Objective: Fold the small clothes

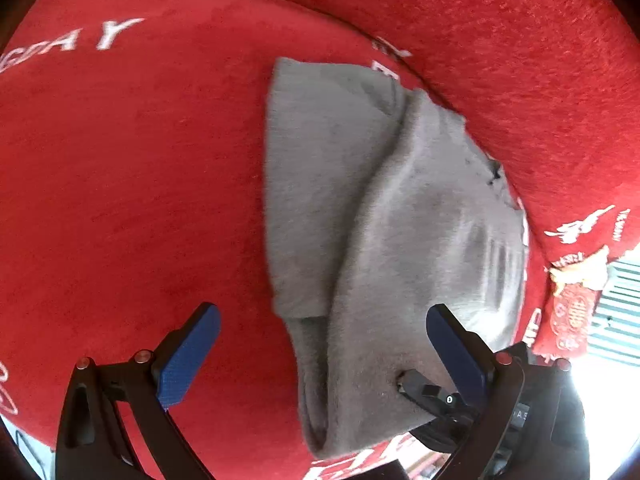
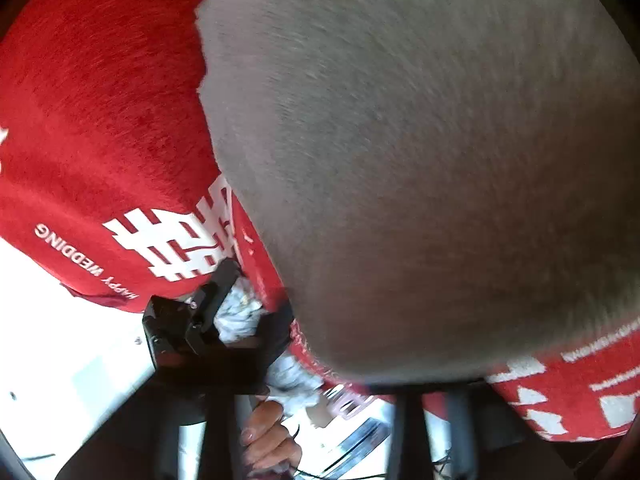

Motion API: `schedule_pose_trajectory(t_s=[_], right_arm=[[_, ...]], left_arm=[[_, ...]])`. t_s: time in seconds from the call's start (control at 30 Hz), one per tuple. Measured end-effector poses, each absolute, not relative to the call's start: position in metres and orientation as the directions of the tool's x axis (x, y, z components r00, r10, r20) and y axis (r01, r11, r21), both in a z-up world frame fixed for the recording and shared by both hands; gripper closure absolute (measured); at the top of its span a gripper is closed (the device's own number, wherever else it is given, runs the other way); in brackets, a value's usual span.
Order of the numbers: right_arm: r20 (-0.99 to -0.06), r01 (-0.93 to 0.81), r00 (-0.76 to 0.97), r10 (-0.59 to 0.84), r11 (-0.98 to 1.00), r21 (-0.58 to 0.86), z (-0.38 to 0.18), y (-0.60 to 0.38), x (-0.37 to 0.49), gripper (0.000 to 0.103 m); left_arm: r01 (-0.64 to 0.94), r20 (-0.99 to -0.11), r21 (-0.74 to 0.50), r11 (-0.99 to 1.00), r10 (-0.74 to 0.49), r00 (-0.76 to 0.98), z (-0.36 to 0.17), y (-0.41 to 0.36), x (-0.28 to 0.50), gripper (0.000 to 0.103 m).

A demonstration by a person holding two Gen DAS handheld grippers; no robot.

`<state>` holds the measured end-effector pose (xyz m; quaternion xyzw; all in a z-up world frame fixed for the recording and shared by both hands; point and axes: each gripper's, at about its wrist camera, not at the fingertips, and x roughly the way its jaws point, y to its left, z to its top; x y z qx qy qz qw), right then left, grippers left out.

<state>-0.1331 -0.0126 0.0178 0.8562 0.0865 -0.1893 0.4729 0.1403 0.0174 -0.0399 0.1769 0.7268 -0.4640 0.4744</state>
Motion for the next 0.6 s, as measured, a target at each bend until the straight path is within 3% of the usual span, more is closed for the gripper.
schedule_pose_trajectory(t_s=[0.33, 0.43, 0.5, 0.57, 0.6], right_arm=[[-0.295, 0.272, 0.955, -0.012, -0.356, 0.894, 0.075, -0.038, -0.145, 0.095], [-0.345, 0.339, 0.938, 0.044, -0.331, 0.881, 0.072, -0.034, -0.141, 0.095], [-0.411, 0.431, 0.902, 0.130, -0.305, 0.849, 0.067, -0.026, -0.135, 0.094], [-0.477, 0.524, 0.850, 0.224, -0.261, 0.811, 0.065, -0.020, -0.131, 0.090], [-0.508, 0.570, 0.814, 0.282, -0.220, 0.792, 0.067, -0.017, -0.131, 0.085]], left_arm=[[0.622, -0.759, -0.624, 0.473, -0.176, -0.627, -0.055, -0.029, 0.125, 0.000], [0.620, -0.733, -0.668, 0.412, -0.218, -0.645, -0.039, -0.046, 0.107, 0.000], [0.682, -0.778, -0.622, 0.383, -0.203, -0.595, -0.032, -0.054, 0.095, 0.000], [0.743, -0.826, -0.557, 0.371, -0.155, -0.542, -0.035, -0.060, 0.082, 0.012], [0.764, -0.844, -0.529, 0.370, -0.132, -0.520, -0.038, -0.062, 0.079, 0.022]])
